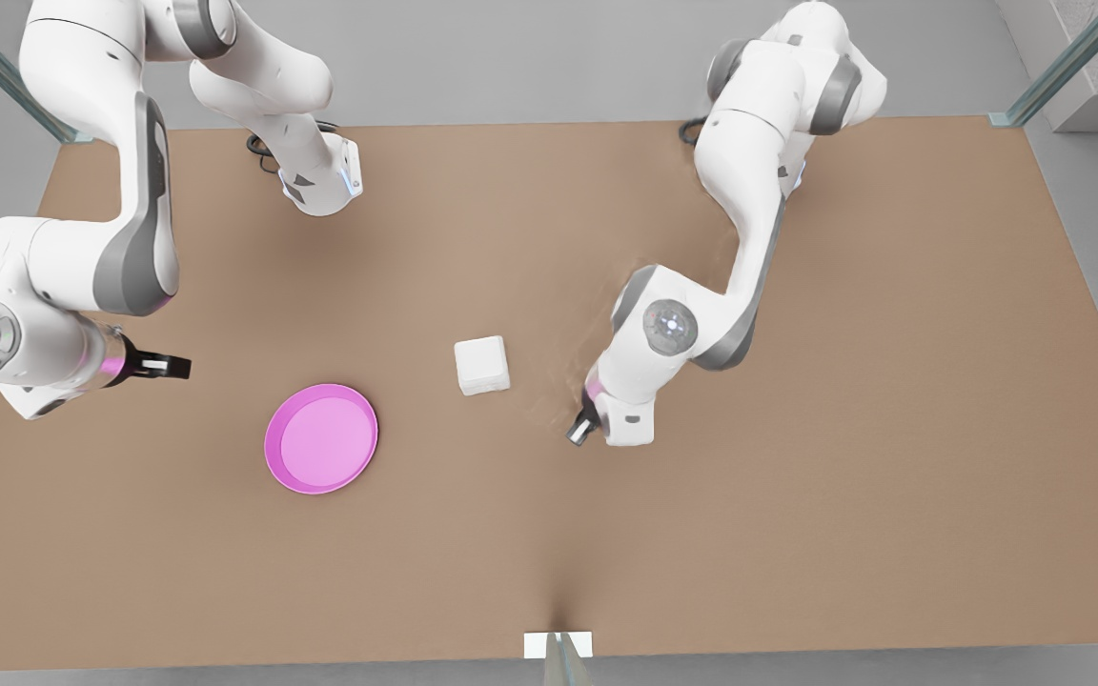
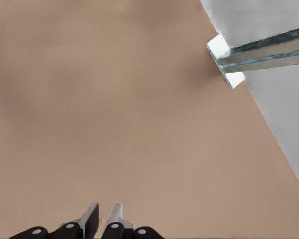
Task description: Pack egg into the box and close the box lid
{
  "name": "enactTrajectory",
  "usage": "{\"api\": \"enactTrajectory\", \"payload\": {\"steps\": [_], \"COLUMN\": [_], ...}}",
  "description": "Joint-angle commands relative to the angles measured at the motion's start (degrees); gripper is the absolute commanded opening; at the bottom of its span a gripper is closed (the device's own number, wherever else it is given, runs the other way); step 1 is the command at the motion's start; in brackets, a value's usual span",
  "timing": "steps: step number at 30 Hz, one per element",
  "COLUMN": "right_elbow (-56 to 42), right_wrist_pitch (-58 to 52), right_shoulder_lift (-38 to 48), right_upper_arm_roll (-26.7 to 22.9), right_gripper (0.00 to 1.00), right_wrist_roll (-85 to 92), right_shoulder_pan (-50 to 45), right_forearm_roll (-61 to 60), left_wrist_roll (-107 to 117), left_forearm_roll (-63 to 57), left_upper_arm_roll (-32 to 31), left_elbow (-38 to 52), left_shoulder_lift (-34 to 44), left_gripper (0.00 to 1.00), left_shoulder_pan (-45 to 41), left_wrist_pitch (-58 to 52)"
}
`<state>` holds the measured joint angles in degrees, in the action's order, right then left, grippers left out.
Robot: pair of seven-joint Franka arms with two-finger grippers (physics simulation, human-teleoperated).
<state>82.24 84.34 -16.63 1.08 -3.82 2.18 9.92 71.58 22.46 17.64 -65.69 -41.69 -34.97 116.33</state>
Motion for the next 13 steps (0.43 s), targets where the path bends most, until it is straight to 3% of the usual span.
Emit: {"api": "enactTrajectory", "payload": {"steps": [1,2,3,5,6,7,8,13], "right_elbow": [-0.1,-2.6,-5.9,-5.9,-5.9,-5.9,-5.9,-5.9], "right_wrist_pitch": [0.2,1.7,3.6,7.8,8.0,8.0,8.0,8.0], "right_shoulder_lift": [0.0,-0.8,-1.3,-1.3,-2.1,-2.2,-2.3,-2.3], "right_upper_arm_roll": [0.2,0.2,0.0,0.0,0.0,0.1,0.1,0.1], "right_gripper": [1.00,1.00,1.00,1.00,1.00,1.00,1.00,1.00], "right_wrist_roll": [1.6,2.0,2.3,2.1,2.1,2.0,2.0,1.8], "right_shoulder_pan": [-2.1,-2.7,-1.4,-0.2,-0.3,-0.5,-0.4,-0.5], "right_forearm_roll": [0.0,-1.9,-9.1,-13.7,-13.6,-13.5,-13.5,-12.8], "left_wrist_roll": [-77.3,-91.8,-92.0,-88.2,-86.9,-86.9,-87.0,-87.1], "left_forearm_roll": [-3.4,-3.7,-10.9,-26.3,-27.0,-26.9,-26.8,-26.8], "left_upper_arm_roll": [10.1,16.8,15.9,-12.4,-18.2,-18.4,-18.5,-18.5], "left_elbow": [2.1,2.3,2.3,0.0,-3.5,-12.8,-14.6,-16.2], "left_shoulder_lift": [0.7,5.3,11.9,24.5,28.7,34.9,35.1,35.5], "left_gripper": [1.00,1.00,1.00,1.00,1.00,1.00,1.00,1.00], "left_shoulder_pan": [8.0,7.5,6.7,21.9,26.2,26.6,26.6,26.5], "left_wrist_pitch": [-34.5,-38.0,-41.2,-42.9,-42.2,-36.9,-36.1,-35.5]}}
